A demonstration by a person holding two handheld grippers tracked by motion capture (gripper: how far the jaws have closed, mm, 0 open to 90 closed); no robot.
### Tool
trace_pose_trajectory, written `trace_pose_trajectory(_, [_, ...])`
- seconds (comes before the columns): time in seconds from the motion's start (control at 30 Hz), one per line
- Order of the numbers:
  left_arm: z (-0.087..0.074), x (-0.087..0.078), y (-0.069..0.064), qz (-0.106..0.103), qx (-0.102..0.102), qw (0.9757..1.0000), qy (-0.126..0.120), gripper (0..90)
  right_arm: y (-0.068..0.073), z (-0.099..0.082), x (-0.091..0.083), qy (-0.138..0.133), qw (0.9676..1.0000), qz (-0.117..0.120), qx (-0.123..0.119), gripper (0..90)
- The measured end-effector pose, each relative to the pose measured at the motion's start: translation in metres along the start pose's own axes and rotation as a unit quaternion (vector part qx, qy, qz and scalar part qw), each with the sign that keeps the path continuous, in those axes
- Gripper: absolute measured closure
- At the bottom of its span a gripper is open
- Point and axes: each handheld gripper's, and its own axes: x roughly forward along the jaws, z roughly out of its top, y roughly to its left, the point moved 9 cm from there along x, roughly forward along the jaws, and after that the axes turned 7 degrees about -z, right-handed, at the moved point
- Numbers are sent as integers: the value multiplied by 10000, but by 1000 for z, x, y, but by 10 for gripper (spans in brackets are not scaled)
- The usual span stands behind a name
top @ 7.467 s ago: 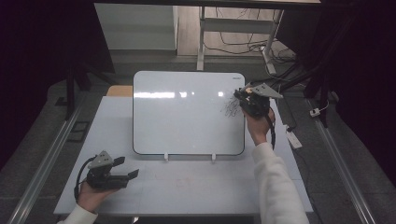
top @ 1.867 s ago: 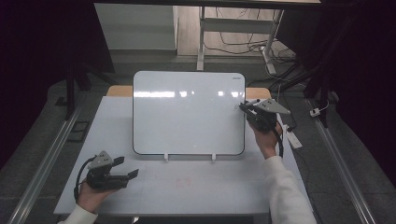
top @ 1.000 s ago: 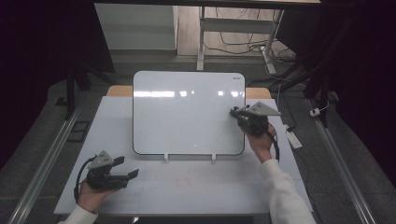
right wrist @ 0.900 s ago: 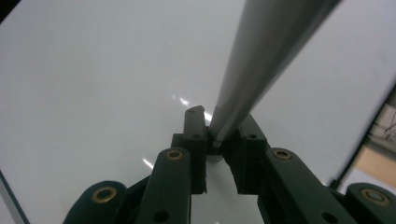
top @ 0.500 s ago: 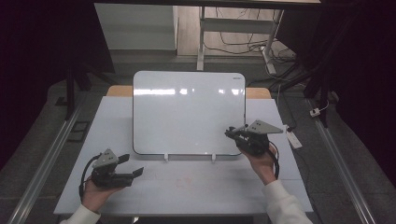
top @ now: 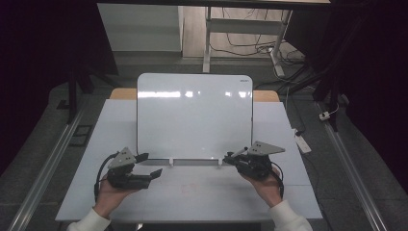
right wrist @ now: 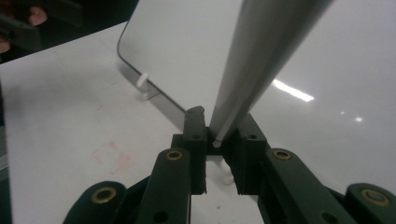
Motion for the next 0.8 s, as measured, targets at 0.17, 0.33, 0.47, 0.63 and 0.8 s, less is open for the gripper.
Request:
trace_pose_trajectory(0.17, [21, 17, -13, -225, 175, 9996, -8, 237, 13, -7, 0, 79, 9998, 206, 21, 777])
trace_pose_trajectory(0.33, [39, 37, -29, -482, 385, 9981, 44, 250, 27, -12, 4, 187, 9990, 410, -30, 776])
trace_pose_trajectory(0.47, [53, 53, -43, -715, 509, 9961, 56, 268, 43, -14, 8, 261, 9975, 654, -95, 776])
trace_pose_trajectory(0.63, [63, 72, -61, -1029, 712, 9920, 143, 303, 59, -18, 15, 405, 9947, 930, -164, 776])
trace_pose_trajectory(0.8, [68, 84, -72, -1359, 774, 9875, 188, 356, 68, -21, 22, 522, 9924, 1096, -212, 776])
